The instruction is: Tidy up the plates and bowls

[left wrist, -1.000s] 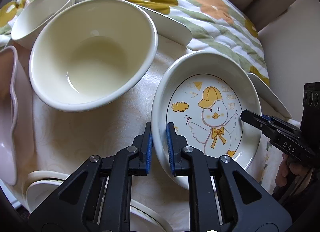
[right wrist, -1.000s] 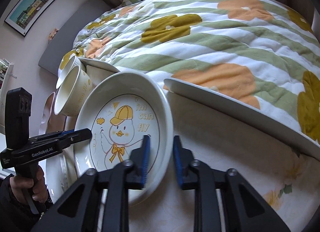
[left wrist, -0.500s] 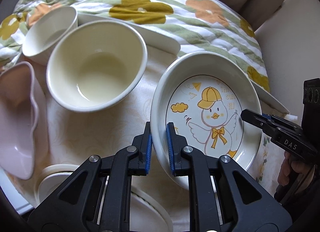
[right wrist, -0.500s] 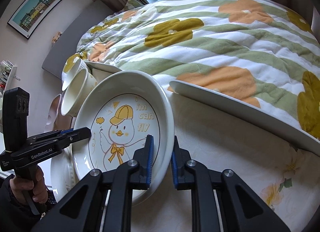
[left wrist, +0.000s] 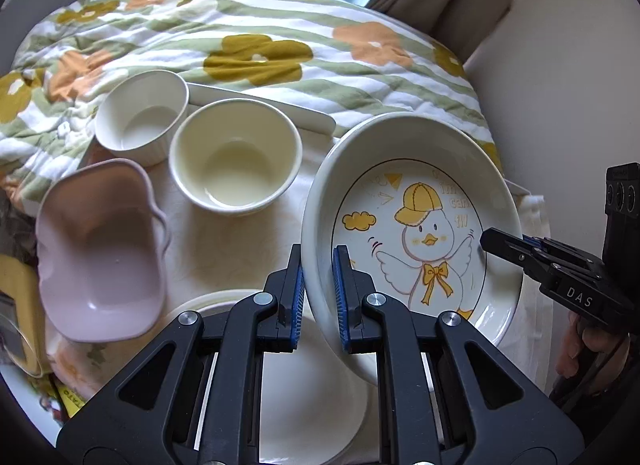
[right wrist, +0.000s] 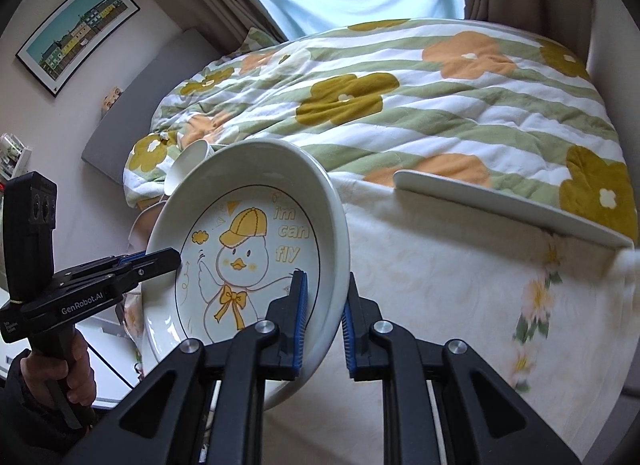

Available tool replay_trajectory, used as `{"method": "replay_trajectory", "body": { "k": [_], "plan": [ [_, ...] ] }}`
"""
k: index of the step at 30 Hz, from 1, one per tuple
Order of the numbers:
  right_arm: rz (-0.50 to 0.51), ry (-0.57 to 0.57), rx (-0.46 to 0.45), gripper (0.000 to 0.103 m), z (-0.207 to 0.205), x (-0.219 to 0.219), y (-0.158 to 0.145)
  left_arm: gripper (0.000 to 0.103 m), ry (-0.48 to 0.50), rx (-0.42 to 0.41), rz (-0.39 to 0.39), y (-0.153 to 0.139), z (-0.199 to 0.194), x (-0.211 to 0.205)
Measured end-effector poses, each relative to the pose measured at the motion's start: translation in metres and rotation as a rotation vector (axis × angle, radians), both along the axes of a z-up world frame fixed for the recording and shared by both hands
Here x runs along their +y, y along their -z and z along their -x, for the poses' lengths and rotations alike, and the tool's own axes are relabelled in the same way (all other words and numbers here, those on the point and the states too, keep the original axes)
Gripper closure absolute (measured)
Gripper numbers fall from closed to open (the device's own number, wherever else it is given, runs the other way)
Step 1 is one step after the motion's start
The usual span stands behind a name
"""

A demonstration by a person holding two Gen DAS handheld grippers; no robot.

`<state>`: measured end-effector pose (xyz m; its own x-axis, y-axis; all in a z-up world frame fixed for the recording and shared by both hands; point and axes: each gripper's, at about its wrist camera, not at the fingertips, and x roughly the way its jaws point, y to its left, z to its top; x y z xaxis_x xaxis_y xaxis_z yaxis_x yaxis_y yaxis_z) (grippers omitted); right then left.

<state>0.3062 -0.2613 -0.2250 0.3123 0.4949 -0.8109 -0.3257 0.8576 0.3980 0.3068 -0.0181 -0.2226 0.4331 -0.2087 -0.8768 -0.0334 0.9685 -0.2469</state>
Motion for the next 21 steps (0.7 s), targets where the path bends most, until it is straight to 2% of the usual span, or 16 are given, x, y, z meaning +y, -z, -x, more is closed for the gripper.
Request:
{"method": "replay_trajectory", "body": {
  "k": [10, 16, 21],
  "plan": [
    [0.001, 0.147, 0.005, 0.088, 0.077, 0.038, -0.007, 0.091, 0.128, -0.01, 0.009, -0.007, 0.053, 0.043],
    [-0.003, 0.218, 0.032, 0.088, 0.12, 0.06, 0.005, 0.091, 0.184, 0.018, 0.0, 0.008, 0.082, 0.064],
    [0.013, 0.232, 0.068, 0.088, 0.136, 0.07, 0.021, 0.091, 0.192, 0.067, -0.003, 0.03, 0.099, 0.071]
  ]
}}
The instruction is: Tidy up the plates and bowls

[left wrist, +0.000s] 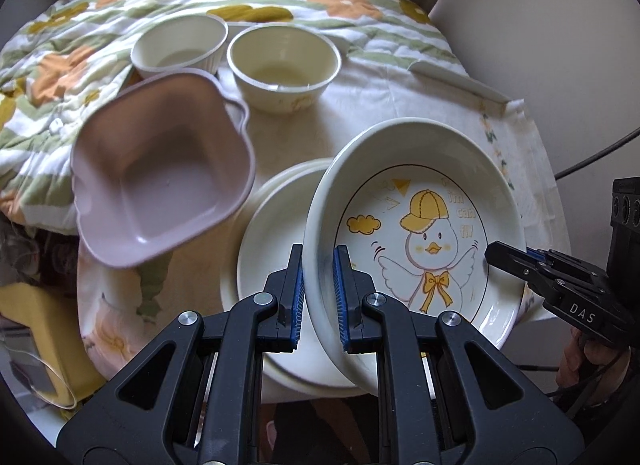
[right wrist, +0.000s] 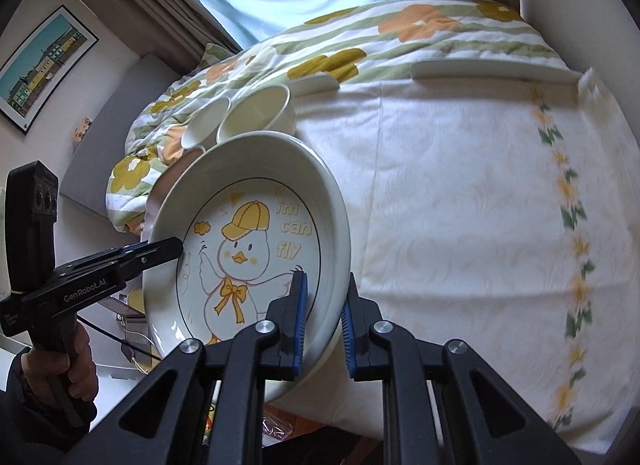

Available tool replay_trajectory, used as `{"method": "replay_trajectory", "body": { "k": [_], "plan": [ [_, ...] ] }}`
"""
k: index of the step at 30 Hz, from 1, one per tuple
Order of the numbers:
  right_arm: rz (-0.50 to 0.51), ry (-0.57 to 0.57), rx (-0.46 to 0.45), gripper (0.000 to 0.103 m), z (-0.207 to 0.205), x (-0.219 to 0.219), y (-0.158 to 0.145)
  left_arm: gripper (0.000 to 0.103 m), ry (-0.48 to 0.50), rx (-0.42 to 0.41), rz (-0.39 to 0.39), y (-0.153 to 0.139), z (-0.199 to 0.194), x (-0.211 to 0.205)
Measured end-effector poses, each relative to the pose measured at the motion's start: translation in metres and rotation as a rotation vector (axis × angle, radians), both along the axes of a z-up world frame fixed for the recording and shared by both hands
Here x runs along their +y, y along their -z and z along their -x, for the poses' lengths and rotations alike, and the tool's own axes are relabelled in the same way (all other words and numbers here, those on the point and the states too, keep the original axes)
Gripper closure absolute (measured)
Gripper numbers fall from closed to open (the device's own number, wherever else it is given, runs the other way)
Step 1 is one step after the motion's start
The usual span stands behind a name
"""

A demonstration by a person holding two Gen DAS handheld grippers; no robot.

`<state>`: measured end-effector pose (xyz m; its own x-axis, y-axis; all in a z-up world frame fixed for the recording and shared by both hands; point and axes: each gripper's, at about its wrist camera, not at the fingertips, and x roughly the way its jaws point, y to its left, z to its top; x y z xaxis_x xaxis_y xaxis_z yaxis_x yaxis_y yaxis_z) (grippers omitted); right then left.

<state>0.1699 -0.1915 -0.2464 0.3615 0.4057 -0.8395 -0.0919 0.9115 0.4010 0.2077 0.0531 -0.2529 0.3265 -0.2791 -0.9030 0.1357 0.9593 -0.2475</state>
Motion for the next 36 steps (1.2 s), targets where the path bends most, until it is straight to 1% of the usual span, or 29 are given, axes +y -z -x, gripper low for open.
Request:
{"method": "replay_trajectory", "body": {
  "k": [5, 10, 23, 26, 31, 36],
  "plan": [
    [0.037, -0.019, 0.021, 0.088, 0.003, 0.008, 0.013, 0.091, -0.014, 0.038, -0.001, 0.022, 0.007, 0.004],
    [0.058, -0.026, 0.025, 0.088, 0.006, 0.011, 0.02, 0.091, -0.02, 0.054, -0.004, 0.034, 0.007, 0.003],
    [0.069, -0.039, 0.034, 0.088, 0.005, 0.016, 0.027, 0.089, -0.017, 0.06, -0.062, 0.045, 0.001, -0.006],
    [0.073, -0.041, 0.026, 0.088, 0.004, 0.017, 0.026, 0.089, -0.002, 0.048, -0.106, 0.046, 0.001, -0.01],
    [0.085, -0.048, 0.011, 0.088, 0.004, 0.02, 0.024, 0.089, 0.037, 0.019, -0.208, 0.048, 0.003, -0.021],
    [0.094, -0.052, 0.006, 0.088, 0.004, 0.021, 0.023, 0.088, 0.062, -0.013, -0.279, 0.047, 0.006, -0.028]
  ]
}}
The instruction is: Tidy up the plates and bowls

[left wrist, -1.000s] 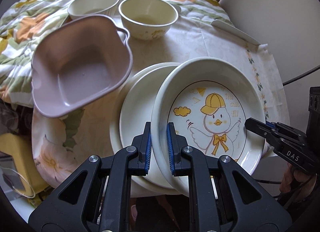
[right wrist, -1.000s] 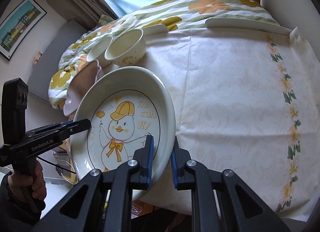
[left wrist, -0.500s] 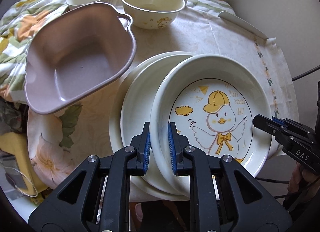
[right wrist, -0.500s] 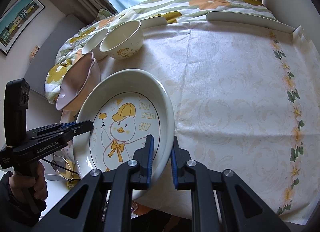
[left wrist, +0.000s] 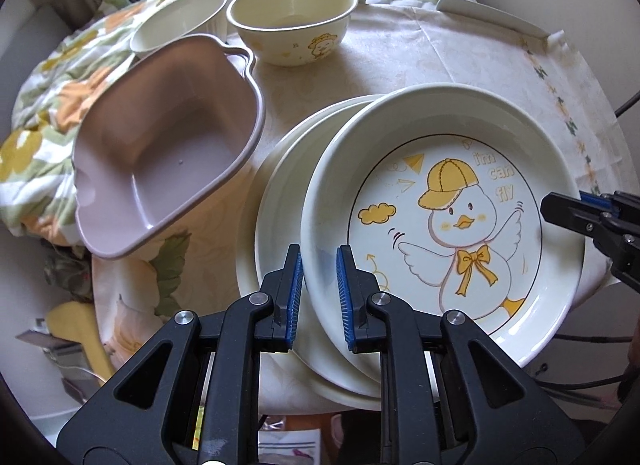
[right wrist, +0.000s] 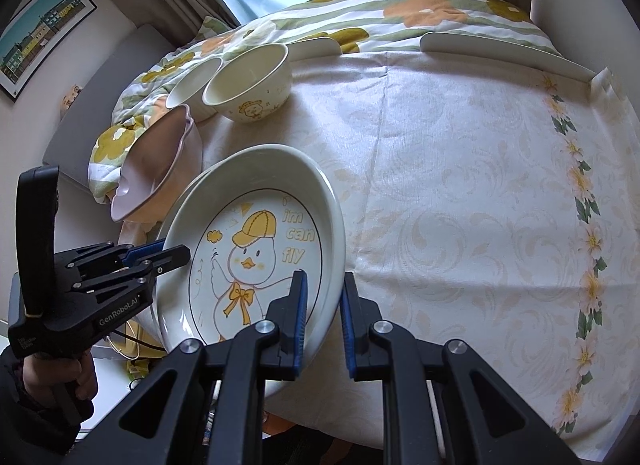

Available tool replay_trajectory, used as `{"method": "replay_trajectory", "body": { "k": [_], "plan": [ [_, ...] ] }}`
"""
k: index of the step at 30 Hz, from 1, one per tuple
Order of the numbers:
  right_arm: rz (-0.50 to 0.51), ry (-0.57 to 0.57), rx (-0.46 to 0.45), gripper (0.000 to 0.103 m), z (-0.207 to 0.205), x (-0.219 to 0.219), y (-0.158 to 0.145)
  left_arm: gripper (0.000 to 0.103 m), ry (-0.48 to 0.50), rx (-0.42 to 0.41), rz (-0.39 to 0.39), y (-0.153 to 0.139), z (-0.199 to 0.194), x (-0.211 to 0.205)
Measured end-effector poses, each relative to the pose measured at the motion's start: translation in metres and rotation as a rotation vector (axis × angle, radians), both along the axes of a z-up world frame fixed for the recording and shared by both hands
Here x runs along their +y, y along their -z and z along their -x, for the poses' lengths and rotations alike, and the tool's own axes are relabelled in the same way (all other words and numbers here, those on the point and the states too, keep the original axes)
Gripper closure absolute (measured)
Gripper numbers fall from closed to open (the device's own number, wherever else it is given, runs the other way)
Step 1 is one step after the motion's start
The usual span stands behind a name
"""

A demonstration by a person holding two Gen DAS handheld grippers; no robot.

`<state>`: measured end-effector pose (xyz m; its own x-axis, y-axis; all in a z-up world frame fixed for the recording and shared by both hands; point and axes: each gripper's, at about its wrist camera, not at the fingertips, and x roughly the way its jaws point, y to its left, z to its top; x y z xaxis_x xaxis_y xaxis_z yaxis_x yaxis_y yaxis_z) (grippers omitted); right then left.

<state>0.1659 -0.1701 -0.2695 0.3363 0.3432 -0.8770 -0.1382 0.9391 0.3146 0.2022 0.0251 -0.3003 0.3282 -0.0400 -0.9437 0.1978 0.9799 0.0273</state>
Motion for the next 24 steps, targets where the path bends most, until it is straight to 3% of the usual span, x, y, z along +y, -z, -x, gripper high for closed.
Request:
{"method": "replay_trajectory", "body": {
  "k": [7, 15, 20, 24],
  "plan": [
    [0.014, -0.016, -0.011, 0.088, -0.003, 0.006, 0.002, 0.087, 0.044, -0.052, -0.153, -0.001, 0.007, -0.009],
    [0.067, -0.04, -0.04, 0.088, -0.005, 0.014, 0.001, 0.087, 0.046, -0.062, -0.189, -0.001, 0.009, -0.012],
    [0.069, -0.047, -0.037, 0.088, -0.006, 0.014, 0.003, 0.087, 0.066, -0.097, -0.303, -0.002, 0.011, -0.026],
    [0.063, -0.049, -0.031, 0.088, -0.006, 0.015, 0.006, 0.087, 0.054, -0.094, -0.293, -0.004, 0.008, -0.021]
  ]
}}
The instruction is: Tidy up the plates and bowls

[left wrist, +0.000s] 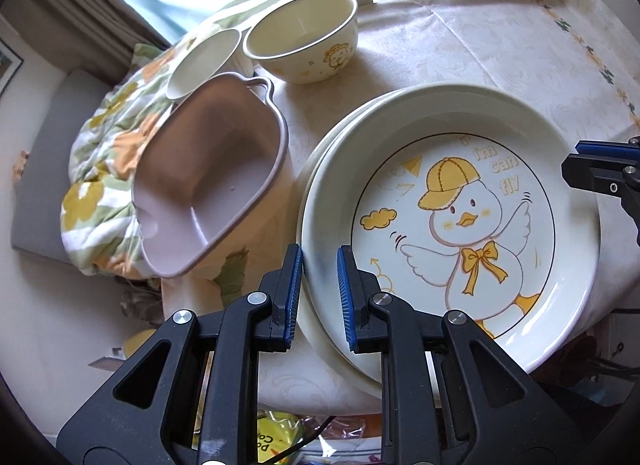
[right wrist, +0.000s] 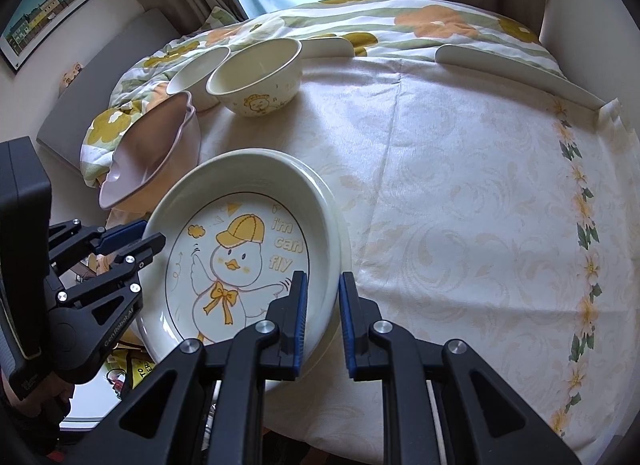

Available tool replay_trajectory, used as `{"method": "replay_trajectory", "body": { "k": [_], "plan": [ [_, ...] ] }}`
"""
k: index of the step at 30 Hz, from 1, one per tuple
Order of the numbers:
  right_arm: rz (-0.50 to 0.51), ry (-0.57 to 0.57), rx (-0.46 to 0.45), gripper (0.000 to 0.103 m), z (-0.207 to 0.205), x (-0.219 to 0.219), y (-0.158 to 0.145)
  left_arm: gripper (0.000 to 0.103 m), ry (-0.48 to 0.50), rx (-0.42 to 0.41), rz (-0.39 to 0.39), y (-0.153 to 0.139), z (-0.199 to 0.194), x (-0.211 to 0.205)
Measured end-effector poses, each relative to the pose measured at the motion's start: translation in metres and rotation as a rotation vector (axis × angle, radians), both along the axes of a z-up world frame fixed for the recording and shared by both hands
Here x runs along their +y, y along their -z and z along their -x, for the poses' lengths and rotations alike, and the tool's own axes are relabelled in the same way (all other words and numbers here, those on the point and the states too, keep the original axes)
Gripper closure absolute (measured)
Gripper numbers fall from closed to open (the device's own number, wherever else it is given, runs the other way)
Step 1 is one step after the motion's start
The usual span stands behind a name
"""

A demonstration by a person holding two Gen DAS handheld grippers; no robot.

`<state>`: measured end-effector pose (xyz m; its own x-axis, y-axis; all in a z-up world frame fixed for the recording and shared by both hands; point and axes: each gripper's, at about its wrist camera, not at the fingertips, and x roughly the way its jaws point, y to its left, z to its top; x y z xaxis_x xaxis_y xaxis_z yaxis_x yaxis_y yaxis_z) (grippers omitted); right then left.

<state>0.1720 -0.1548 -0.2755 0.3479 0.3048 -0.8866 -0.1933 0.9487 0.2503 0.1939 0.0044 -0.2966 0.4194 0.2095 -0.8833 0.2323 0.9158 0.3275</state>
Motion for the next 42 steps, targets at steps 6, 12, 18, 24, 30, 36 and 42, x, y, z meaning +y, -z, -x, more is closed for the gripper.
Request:
{"method": "replay_trajectory", "body": {
  "k": [6, 12, 18, 24, 30, 36, 42],
  "plan": [
    [-0.003, -0.005, -0.003, 0.088, 0.0, 0.0, 0.0, 0.087, -0.005, -0.001, -0.011, 0.0, 0.001, -0.001],
    [-0.021, -0.001, -0.009, 0.088, -0.002, -0.004, -0.004, 0.087, -0.03, -0.007, 0.041, -0.01, 0.0, 0.003],
    [-0.085, 0.013, -0.058, 0.088, -0.01, -0.016, -0.034, 0.018, -0.094, -0.156, 0.148, -0.066, 0.011, 0.015],
    [-0.161, -0.03, -0.149, 0.003, -0.02, -0.022, -0.072, 0.0, -0.196, -0.261, 0.254, -0.118, 0.019, 0.044],
    [-0.131, -0.19, -0.201, 0.003, -0.046, 0.014, -0.104, 0.0, -0.396, -0.224, 0.438, -0.127, 0.015, 0.114],
    [-0.119, -0.264, -0.181, 0.003, -0.068, 0.073, -0.095, 0.002, -0.491, -0.151, 0.604, -0.092, 0.006, 0.175],
    [-0.108, -0.27, -0.049, 0.018, -0.094, 0.12, -0.043, 0.024, -0.504, -0.003, 0.697, -0.034, -0.025, 0.199]
  ]
}}
